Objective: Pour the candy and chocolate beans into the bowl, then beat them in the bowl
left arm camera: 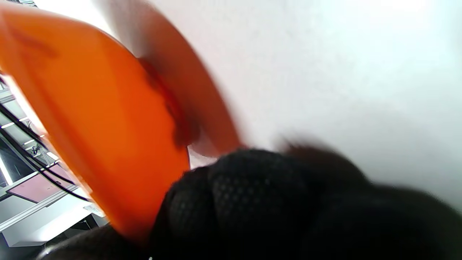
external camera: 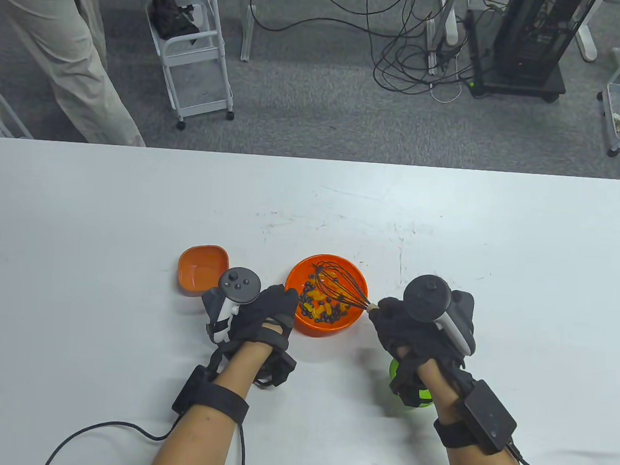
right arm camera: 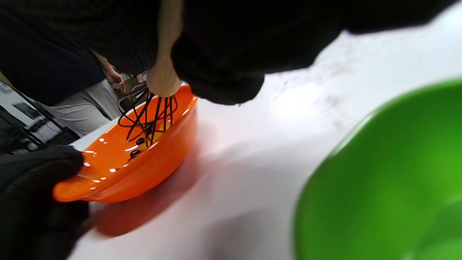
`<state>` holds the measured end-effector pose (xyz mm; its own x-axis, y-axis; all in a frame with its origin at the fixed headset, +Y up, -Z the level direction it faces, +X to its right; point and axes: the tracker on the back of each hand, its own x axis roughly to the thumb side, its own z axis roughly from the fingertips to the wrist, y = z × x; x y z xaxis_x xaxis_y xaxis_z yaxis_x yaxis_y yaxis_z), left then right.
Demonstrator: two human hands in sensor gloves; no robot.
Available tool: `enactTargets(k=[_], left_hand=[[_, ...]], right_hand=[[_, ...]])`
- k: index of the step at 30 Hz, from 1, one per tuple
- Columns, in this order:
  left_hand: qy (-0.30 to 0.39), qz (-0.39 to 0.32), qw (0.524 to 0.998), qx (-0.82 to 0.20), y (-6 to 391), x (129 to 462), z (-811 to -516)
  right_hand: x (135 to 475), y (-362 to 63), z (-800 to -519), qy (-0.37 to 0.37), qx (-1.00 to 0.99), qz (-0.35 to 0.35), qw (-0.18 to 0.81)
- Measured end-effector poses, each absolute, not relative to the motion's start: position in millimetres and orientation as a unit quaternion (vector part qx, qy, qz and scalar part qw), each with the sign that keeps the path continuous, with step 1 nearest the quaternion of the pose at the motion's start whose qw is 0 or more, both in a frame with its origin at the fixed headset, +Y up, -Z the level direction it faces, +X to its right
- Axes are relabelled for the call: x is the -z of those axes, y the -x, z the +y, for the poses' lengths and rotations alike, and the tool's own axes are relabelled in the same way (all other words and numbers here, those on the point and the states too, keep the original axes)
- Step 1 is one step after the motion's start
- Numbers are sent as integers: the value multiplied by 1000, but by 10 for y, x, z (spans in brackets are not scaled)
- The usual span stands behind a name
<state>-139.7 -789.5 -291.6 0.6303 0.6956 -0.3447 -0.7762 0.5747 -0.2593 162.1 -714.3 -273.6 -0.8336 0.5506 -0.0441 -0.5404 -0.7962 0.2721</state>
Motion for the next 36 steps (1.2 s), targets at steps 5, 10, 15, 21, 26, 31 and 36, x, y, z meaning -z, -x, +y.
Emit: enactTargets(k=[5,10,15,21,26,31,36], left_hand=[[202,109,871,-434,1431,2920,-7919],[202,111,871,-434,1433,2918,-7922],[202,102,876,-425,1397,2914,-7912],[211,93,875,-426,1381,2924,-7917],[210,97,874,-428,1387,2919,-7916],[211,102,871,-431,1393,2917,-7919],[209,97,875,-426,1371,2909,-7912]], right_hand=[[2701,-1556,-7076,-49,-951,145,269],[2652,-1615,-6876,-56,-965,141,213],[2625,-1714,-6730,-11,-981,93,167],[2681,-1698,-6925,18,-977,70,199],[2698,-1581,-7049,-5,-963,108,245],[2647,-1565,-6888,-45,-962,138,231],[2631,-1668,-6698,-47,-975,134,168]])
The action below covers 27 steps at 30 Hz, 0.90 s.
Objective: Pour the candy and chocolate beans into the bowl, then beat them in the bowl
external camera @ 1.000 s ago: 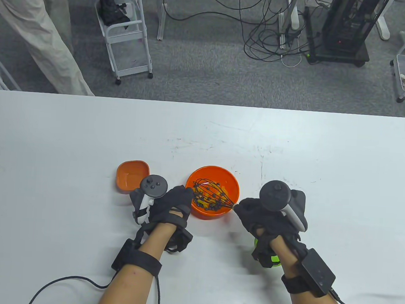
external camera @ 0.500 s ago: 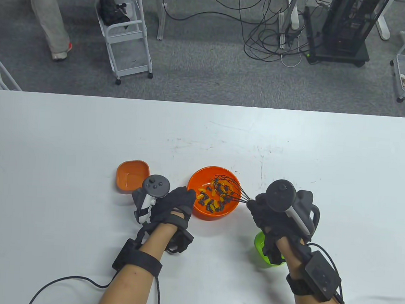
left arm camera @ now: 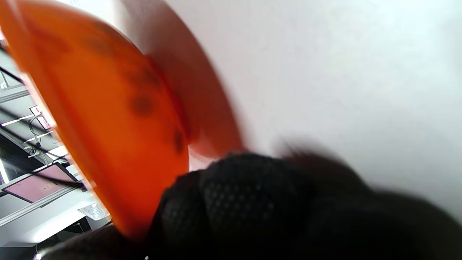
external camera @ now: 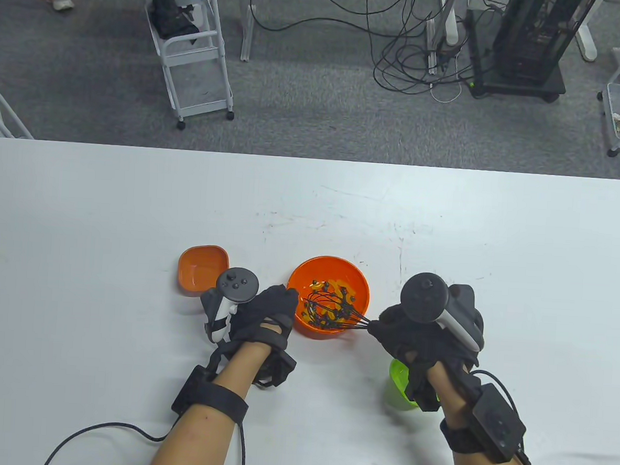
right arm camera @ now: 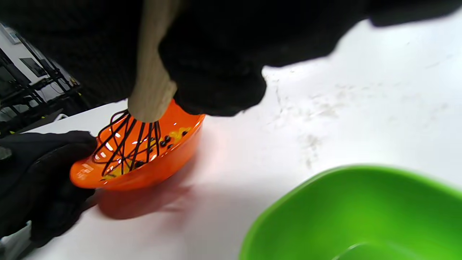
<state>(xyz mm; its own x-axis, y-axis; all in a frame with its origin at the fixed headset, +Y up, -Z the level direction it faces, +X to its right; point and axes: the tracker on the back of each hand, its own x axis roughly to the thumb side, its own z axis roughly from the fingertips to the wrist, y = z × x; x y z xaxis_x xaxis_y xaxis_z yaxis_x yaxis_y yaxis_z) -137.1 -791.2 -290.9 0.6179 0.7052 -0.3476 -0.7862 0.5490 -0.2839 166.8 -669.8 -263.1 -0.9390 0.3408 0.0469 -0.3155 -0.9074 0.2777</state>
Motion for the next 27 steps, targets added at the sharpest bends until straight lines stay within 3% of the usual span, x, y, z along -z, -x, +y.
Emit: enactTargets(k=[6,11,17,22,27], left_hand=[[216,89,868,-439,1368,2915,-7926],[216,92,868,-438,1349,2909,-7930],[221,99,855,-458,1378,2912,-7952],[219,100,858,-453,1376,2913,-7954],[216,106,856,-458,1385,2906,-7956]], right_hand=[[2661,-1761,-6667,-3,-986,87,141],[2681,-1748,-6823,20,-985,58,163],[2711,-1673,-7031,12,-969,87,229],[2669,-1585,-6983,-18,-961,135,240],[2619,-1625,-6802,-39,-968,141,205]])
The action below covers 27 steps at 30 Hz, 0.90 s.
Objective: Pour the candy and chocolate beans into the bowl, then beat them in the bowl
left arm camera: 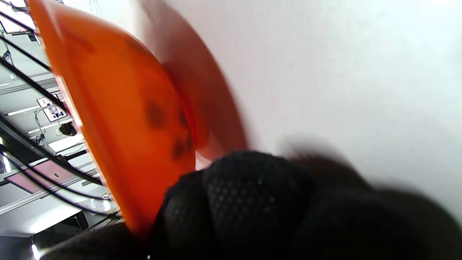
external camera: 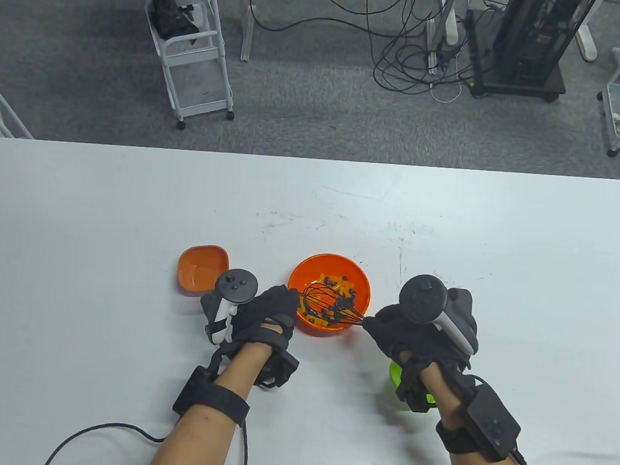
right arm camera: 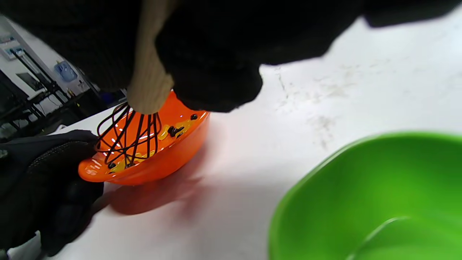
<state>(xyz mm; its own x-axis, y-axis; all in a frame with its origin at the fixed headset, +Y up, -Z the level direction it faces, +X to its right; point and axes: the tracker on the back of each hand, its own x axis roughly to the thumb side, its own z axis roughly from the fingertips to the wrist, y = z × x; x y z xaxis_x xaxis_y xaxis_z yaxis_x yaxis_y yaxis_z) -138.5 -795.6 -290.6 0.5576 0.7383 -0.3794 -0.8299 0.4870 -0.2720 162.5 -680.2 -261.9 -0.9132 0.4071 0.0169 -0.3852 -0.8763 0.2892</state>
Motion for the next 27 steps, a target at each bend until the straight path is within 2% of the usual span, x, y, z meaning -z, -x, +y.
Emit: enactTargets(k=[6,14,20,27], left_hand=[[211,94,863,-449,1341,2897,-7941],[222,90,854,-461,1291,2893,-7950],[222,95,854,-461,1293,2892,-7950],[222,103,848,-469,1310,2889,-7958]], right_hand=[[2618,-1797,-6644,6,-984,93,152],[2667,-1846,-6827,43,-982,52,175],[2706,-1709,-7080,30,-966,78,245],[2653,-1591,-6951,-19,-965,130,226]])
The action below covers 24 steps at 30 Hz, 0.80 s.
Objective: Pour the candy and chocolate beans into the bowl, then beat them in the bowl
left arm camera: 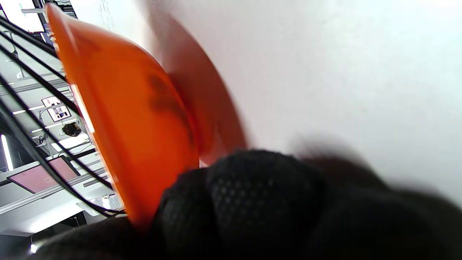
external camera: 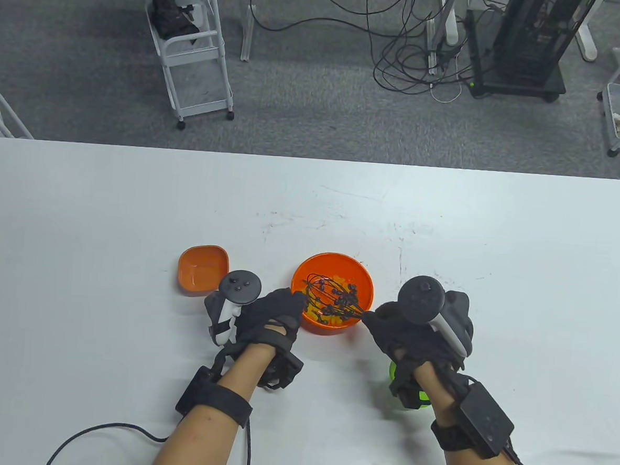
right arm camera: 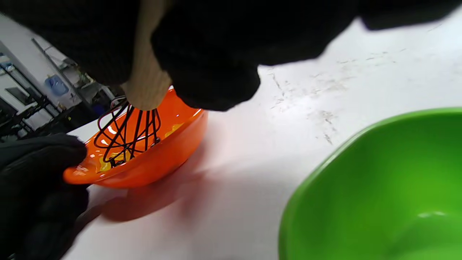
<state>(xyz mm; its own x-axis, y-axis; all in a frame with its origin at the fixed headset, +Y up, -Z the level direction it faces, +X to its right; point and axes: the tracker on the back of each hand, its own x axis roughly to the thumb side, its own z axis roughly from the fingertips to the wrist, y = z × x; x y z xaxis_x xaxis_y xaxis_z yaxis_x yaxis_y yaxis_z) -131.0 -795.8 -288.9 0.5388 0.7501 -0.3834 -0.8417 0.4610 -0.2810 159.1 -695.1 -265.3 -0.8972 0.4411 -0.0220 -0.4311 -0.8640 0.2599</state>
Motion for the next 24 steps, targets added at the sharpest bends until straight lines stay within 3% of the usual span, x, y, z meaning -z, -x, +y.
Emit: enactTargets(k=[4,9,15,19,24], left_hand=[[215,112,856,-458,1295,2872,-7949],[211,103,867,-440,1230,2858,-7932],[214,99,865,-442,1224,2859,-7933],[219,107,856,-456,1256,2866,-7951],[219,107,857,-453,1254,2864,-7948]], right_hand=[[2618,-1676,-6733,-36,-979,115,163],[2606,-1776,-6621,9,-989,72,126],[2663,-1798,-6795,42,-988,48,142],[2711,-1777,-7032,38,-975,58,212],[2705,-1686,-7077,15,-966,85,242]])
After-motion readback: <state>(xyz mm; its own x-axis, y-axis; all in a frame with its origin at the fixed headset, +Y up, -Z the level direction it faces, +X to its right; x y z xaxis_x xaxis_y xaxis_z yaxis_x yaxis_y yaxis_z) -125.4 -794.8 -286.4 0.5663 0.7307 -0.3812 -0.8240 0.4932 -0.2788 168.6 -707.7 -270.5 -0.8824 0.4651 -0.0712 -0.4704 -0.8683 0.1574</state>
